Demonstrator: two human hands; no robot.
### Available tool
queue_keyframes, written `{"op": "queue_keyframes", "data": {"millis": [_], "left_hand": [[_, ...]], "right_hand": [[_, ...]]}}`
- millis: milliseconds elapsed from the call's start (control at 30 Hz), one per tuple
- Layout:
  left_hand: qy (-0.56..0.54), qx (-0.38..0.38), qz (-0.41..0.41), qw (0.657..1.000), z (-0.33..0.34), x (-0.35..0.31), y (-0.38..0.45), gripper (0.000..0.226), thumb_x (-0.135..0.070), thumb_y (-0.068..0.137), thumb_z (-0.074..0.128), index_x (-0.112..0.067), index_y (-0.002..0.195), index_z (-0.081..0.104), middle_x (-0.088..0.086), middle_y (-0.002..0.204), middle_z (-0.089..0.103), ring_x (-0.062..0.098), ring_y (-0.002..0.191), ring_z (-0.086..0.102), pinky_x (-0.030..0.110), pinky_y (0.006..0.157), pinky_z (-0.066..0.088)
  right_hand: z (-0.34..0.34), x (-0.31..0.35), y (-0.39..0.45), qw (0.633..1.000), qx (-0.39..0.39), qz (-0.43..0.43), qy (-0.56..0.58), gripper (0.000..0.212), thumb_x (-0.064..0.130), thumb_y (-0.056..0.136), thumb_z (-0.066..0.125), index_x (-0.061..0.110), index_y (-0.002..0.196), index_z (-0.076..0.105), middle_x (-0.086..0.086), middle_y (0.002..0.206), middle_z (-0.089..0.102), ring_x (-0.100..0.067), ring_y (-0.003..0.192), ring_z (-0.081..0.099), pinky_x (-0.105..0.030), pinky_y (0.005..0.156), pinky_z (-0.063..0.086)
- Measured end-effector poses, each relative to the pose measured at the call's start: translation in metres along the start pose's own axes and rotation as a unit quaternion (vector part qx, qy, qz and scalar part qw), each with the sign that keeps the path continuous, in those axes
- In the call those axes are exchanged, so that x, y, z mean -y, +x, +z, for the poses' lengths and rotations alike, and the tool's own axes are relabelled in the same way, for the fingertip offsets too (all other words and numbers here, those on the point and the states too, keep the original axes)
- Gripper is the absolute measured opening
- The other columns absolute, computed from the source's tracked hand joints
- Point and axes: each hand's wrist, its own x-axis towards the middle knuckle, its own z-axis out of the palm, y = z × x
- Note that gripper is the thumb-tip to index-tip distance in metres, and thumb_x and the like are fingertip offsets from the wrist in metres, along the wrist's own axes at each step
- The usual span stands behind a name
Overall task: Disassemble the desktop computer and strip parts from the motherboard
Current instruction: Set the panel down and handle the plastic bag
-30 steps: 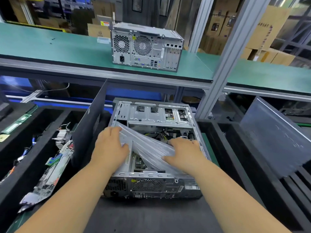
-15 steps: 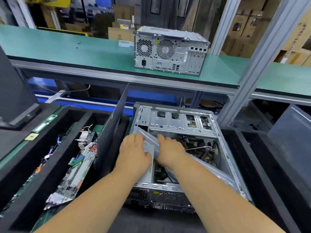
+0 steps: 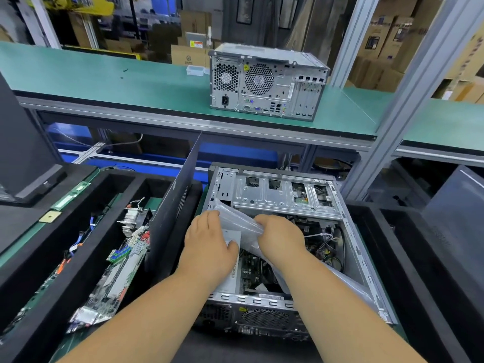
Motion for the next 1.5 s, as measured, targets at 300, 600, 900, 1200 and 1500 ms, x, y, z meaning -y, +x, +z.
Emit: {"op": "queue_keyframes", "data": {"millis": [300, 600, 900, 1200, 1500], "left_hand": [[-0.041, -0.019, -0.012, 0.999, -0.001, -0.001, -0.003, 0.078, -0.037, 0.084, 0.062, -0.015, 0.144, 0.017, 0.001, 0.146, 0.025, 0.017, 0.136, 0.022, 0.031, 0.113, 0.027], [-0.03, -0.036, 0.0, 0.999, -0.001, 0.0, -0.003, 0.05, -0.035, 0.083, 0.063, -0.017, 0.118, 0.033, -0.002, 0.12, 0.034, 0.018, 0.115, 0.034, 0.028, 0.097, 0.034], [-0.006, -0.011, 0.007, 1.0, -0.001, -0.003, -0.001, 0.055, -0.041, 0.086, 0.058, -0.015, 0.13, 0.036, 0.0, 0.132, 0.038, 0.021, 0.124, 0.033, 0.033, 0.107, 0.029], [-0.368, 0.168, 0.031, 0.914, -0.031, -0.026, -0.018, 0.076, -0.047, 0.084, 0.066, -0.039, 0.147, 0.024, -0.027, 0.136, 0.043, -0.004, 0.132, 0.036, 0.011, 0.097, 0.035], [-0.535, 0.147, 0.027, 0.832, -0.067, -0.075, -0.057, 0.054, -0.027, 0.083, 0.071, -0.028, 0.133, 0.05, -0.01, 0.127, 0.063, 0.008, 0.121, 0.056, 0.03, 0.101, 0.044]], "right_hand": [[-0.005, -0.005, 0.0, 0.993, -0.091, 0.048, 0.051, 0.044, 0.002, 0.078, 0.047, 0.038, 0.098, 0.063, 0.009, 0.077, 0.064, -0.023, 0.075, 0.059, -0.029, 0.06, 0.047], [-0.033, -0.008, -0.01, 0.973, -0.206, 0.058, 0.081, 0.046, 0.004, 0.075, 0.046, 0.034, 0.108, 0.059, 0.005, 0.091, 0.063, -0.026, 0.077, 0.054, -0.033, 0.063, 0.039], [-0.097, -0.031, -0.043, 0.914, -0.188, 0.021, 0.359, 0.038, 0.019, 0.074, 0.073, 0.047, 0.097, 0.062, 0.019, 0.095, 0.072, -0.006, 0.087, 0.069, -0.042, 0.084, 0.057], [-0.137, -0.004, -0.078, 0.855, -0.261, -0.121, 0.43, 0.051, 0.024, 0.074, 0.08, 0.034, 0.12, 0.061, 0.016, 0.115, 0.07, -0.004, 0.109, 0.065, -0.033, 0.092, 0.052], [-0.158, -0.013, -0.107, 0.746, -0.268, -0.159, 0.589, 0.072, 0.042, 0.073, 0.083, 0.025, 0.133, 0.047, 0.007, 0.127, 0.066, -0.016, 0.116, 0.064, -0.047, 0.099, 0.052]]}}
